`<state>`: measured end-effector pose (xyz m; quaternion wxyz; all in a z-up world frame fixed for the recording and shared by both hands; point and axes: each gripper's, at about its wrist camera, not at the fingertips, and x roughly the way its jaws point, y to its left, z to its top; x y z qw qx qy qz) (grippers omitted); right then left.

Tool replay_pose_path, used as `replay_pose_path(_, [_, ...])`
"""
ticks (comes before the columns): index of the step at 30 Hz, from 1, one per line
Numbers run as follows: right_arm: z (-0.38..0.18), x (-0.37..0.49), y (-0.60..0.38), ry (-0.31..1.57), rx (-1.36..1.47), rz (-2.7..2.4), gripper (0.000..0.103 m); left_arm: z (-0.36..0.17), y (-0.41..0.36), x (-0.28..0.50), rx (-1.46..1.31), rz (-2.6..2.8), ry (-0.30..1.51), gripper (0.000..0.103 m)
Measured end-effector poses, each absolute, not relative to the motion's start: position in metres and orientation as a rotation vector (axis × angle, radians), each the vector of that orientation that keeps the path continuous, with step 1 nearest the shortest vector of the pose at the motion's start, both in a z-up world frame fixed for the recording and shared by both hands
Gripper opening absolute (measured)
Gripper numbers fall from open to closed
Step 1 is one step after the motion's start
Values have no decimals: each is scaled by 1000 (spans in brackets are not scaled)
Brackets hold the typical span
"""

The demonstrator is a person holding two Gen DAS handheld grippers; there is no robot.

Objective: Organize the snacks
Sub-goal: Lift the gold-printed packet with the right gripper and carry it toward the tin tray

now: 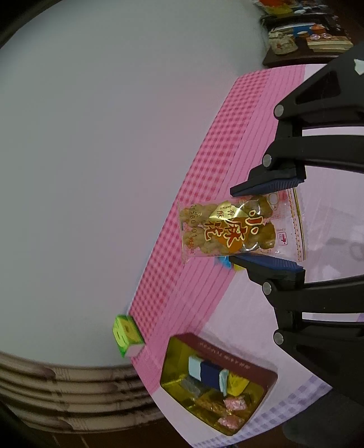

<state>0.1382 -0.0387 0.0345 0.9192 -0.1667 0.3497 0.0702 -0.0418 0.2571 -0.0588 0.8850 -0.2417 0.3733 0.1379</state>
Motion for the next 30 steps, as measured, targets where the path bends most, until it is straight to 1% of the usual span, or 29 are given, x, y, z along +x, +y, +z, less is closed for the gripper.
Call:
replay_pose_path(11, [26,138,25,722,-396,228,36,-63,264,-40,-539,302,792,78])
replay_pose_path(16, [33,135,42,707,-413,255,36,-64,269,-40,-557,310,796,78])
replay_pose_path(20, [53,138,40,677,-411,264,36,-65,270,-40,-566,310,800,78])
replay_pose_path(30, [141,164,31,586,-403,251,36,-65,270,-40,-574,310,805,78])
